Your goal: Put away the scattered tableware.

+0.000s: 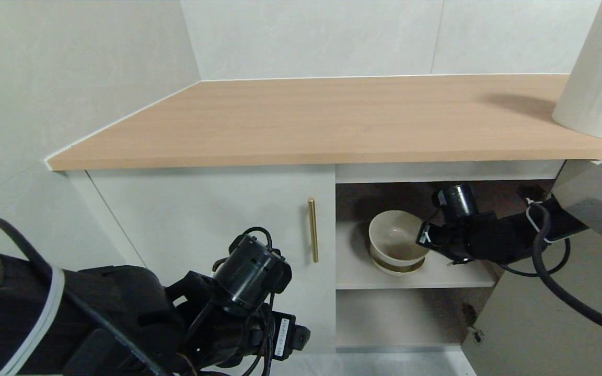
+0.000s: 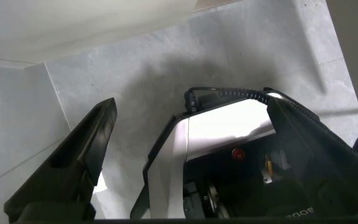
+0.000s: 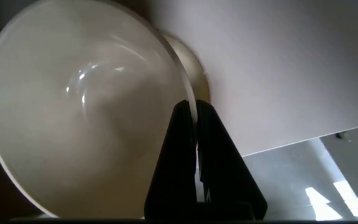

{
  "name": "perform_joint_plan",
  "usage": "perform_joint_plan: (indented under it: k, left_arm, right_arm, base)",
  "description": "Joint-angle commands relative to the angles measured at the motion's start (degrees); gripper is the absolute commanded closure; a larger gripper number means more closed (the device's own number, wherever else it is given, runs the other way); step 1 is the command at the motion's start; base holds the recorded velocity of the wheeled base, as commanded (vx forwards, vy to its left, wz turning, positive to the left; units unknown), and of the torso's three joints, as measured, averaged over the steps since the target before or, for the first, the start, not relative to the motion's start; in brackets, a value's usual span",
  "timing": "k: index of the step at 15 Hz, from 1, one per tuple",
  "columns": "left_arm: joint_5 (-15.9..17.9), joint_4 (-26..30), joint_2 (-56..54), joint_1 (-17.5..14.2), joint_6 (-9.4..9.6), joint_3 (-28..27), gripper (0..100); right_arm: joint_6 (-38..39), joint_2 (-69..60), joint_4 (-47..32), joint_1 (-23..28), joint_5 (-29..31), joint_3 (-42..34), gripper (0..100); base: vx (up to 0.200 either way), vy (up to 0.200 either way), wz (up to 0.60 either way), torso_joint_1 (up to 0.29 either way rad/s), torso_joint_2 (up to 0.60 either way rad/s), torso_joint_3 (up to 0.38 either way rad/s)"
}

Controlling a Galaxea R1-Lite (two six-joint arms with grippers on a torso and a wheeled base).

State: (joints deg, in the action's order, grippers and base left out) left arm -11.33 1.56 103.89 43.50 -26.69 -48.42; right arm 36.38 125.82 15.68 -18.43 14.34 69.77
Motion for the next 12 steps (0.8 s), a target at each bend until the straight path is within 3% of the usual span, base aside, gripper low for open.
perform_joint_plan:
  k: [1, 12]
  left_arm:
    - [-0.01, 0.02, 0.09, 0.01, -0.03, -0.01, 0]
    - [-0.1, 0.02, 0.09, 0.01, -0.03, -0.01, 0]
  right_arm:
    - [-0.08, 1.01, 0.06, 0.15, 1.04, 0.28, 100]
    - [-0.25, 2.24, -0.03, 0.06, 2.54, 1.16, 100]
  base:
    - [0.0, 0.0, 0.0, 0.0, 0.0, 0.0]
    - [0.0, 0.0, 0.0, 0.0, 0.0, 0.0]
